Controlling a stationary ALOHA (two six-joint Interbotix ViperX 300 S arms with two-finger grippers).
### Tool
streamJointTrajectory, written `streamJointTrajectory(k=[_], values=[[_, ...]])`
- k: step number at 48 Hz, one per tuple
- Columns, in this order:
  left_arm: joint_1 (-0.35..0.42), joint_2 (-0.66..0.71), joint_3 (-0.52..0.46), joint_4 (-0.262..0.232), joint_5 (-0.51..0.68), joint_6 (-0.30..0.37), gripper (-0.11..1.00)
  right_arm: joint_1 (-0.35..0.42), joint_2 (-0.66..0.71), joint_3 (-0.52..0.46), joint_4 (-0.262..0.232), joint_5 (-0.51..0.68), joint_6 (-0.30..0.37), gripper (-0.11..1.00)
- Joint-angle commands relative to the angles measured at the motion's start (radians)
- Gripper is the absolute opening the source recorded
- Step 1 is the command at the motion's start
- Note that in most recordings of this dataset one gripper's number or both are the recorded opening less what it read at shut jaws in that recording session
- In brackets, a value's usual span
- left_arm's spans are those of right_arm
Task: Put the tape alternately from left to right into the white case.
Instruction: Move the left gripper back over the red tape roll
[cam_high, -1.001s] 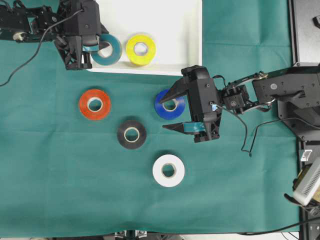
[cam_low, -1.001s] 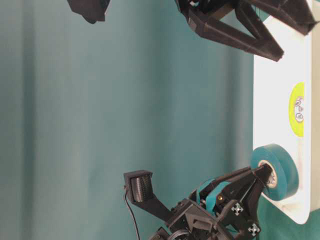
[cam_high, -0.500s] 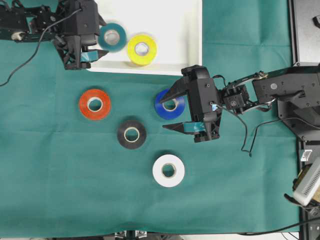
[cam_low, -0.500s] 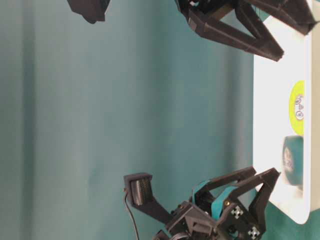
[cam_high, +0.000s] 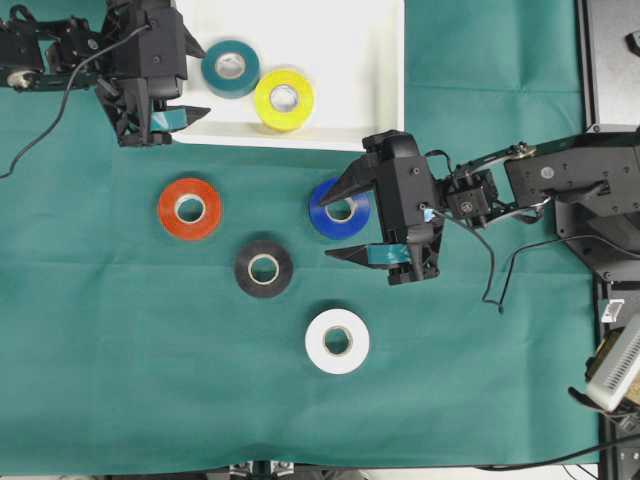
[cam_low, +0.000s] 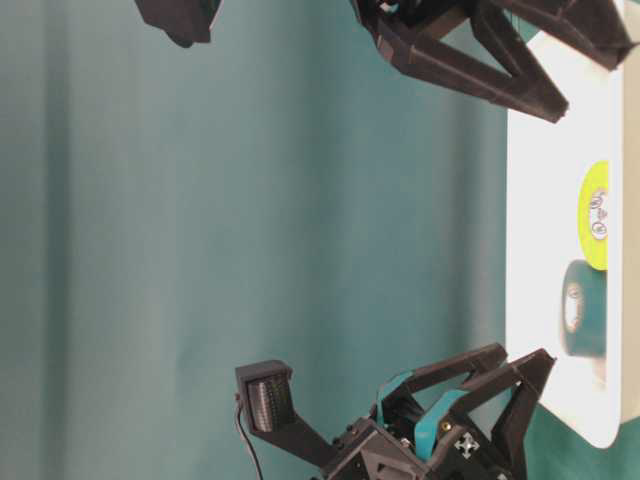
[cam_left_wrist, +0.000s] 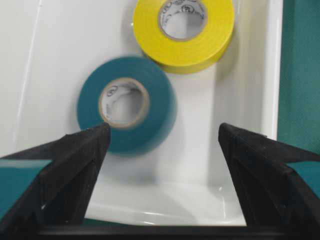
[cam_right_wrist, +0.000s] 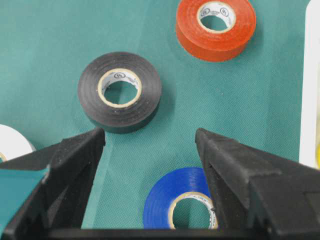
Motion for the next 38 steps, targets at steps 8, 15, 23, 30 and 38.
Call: streamJointTrajectory(k=[8,15,23,30,38], values=[[-0.026,-0.028,-0.005,0.000,-0.005,-0.003,0.65,0.003,-0.018,-0.015,0.000,-0.009,0.002,0.81],[-0.064,-0.040,0.008,-0.002,-0.005,-0.003,0.65,0.003,-0.018,-0.014,0.000,-0.009,0.002,0.81],[-0.129,-0.058,0.021,-0.002,-0.005,-0.025,0.65,0.003,-0.018,-0.014,0.000,-0.009,0.002,0.81],[-0.196,-0.077,0.032,-0.003,-0.005,-0.072,0.65,0.003,-0.018,-0.014,0.000,-0.009,0.002,0.81],[-0.253,-0.087,0.041,-0.002,-0.005,-0.130,0.65,0.003,-0.018,-0.014,0.000,-0.009,0.002,0.81]])
